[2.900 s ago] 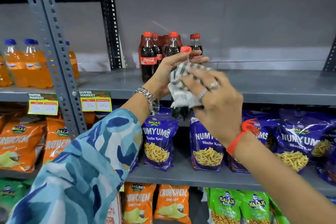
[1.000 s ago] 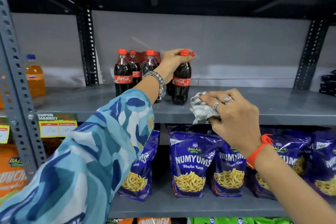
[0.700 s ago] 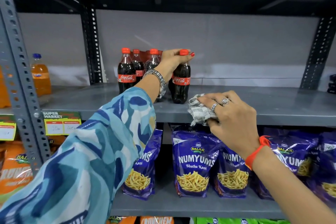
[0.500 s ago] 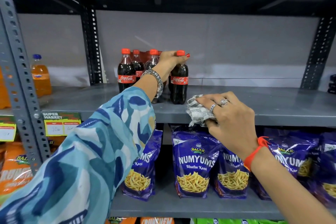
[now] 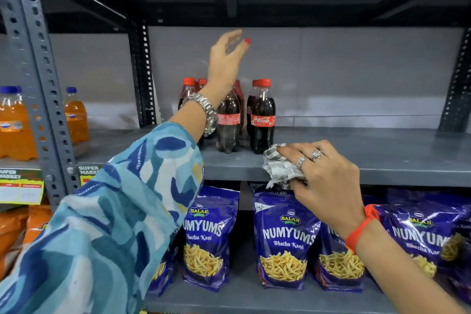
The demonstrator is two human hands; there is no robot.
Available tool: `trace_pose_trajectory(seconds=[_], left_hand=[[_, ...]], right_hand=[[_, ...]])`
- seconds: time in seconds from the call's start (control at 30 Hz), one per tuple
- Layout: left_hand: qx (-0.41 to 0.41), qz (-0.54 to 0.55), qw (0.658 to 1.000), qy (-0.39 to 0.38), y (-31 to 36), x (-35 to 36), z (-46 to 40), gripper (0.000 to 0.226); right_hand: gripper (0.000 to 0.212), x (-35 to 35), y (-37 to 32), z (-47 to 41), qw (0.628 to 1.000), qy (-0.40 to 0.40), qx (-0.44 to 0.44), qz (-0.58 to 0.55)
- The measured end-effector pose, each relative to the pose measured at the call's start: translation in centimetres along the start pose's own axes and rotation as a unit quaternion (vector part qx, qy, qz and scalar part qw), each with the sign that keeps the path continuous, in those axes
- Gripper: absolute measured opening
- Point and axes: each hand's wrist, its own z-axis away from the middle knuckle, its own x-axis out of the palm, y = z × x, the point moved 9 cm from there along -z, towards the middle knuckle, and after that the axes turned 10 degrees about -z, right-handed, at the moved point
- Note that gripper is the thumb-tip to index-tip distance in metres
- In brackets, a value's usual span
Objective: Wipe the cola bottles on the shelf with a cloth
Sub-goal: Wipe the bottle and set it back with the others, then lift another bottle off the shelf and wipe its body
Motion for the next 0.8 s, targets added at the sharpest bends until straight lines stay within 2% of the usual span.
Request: trace_pose_trajectory(seconds=[0.13,0.23,0.3,0.43,0.7,0.8], left_hand=[[-0.107,-0.003,0.994,-0.025,-4.1,-1.3,0.7,0.036],[-0.211,0.033,0.974,-0.075,-6.7,-0.1,1.6,0.043],[-0.245,0.035,0.963,-0.110,-7.5,1.0,2.1,0.046],[-0.243,0.047,0.959,-0.141,-8.5,2.0,2.2,0.032],[-0.186,0.056,0.970,-0.143,-8.8,1.9,2.5,0.030],[-0.184,0.091,0.968,-0.143,-8.2,1.6,3.0,0.022]], right_hand=[[0.047,0.5,-0.8,-0.1,1.000,-0.006,-0.009,-0.002],[0.049,0.6,-1.1,-0.2,1.000,-0.007,-0.013,-0.003],[0.050,0.6,-1.1,-0.2,1.000,-0.005,-0.011,-0.009],[0.046,0.8,-0.9,0.1,1.000,-0.011,-0.008,-0.016],[0.050,1.3,-1.3,0.5,1.000,-0.023,-0.009,-0.013],[0.050,1.1,-2.2,-0.4,1.000,-0.008,-0.016,-0.014]])
